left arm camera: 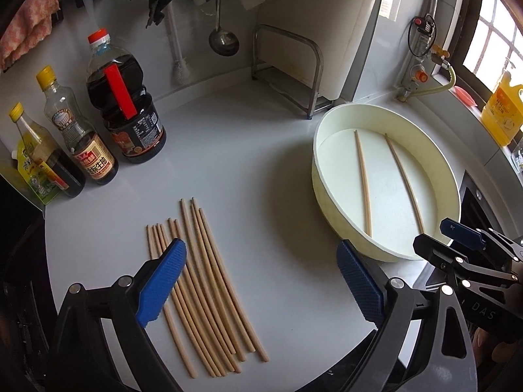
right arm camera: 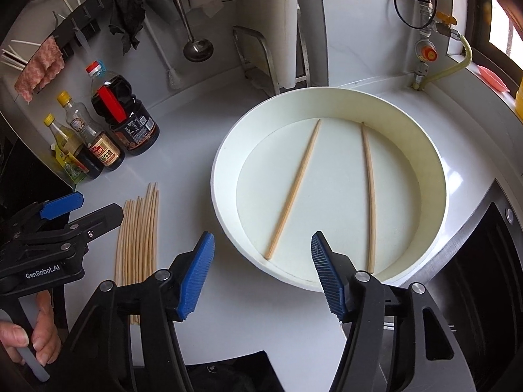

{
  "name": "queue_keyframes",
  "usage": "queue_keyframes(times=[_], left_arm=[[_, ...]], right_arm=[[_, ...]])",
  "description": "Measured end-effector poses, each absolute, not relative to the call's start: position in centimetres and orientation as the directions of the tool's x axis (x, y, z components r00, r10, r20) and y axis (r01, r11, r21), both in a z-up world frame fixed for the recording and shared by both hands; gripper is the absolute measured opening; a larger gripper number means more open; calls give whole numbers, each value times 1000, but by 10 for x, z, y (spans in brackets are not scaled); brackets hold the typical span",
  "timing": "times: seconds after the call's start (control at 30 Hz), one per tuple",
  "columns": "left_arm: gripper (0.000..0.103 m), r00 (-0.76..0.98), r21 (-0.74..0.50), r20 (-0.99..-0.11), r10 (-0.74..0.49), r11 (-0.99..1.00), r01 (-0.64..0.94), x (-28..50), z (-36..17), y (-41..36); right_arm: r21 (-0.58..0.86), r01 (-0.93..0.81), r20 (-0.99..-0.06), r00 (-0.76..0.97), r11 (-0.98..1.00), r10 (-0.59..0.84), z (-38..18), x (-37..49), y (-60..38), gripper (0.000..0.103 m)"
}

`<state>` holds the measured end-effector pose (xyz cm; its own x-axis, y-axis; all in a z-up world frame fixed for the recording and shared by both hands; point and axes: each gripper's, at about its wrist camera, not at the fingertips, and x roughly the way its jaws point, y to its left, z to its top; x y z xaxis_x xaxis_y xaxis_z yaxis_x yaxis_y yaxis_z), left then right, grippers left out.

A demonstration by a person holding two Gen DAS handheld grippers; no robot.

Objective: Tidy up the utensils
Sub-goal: 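Move both open tools back over the remaining chopstick row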

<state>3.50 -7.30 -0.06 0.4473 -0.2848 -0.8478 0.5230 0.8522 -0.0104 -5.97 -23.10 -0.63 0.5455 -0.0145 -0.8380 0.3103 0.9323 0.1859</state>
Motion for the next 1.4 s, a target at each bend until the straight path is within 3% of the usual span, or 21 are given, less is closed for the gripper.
queue_keyframes(times=[0.67,1.4], left_arm=[[91,443,-6,-885,-144,954,298,50,-31,42],[95,374,-33,-921,-113,976,214,64,-77,91]], right_arm=[[174,130,-879,468,976,94,-30,-15,-139,64],[147,106,-904,419,983,90,-65,7,-97,67]])
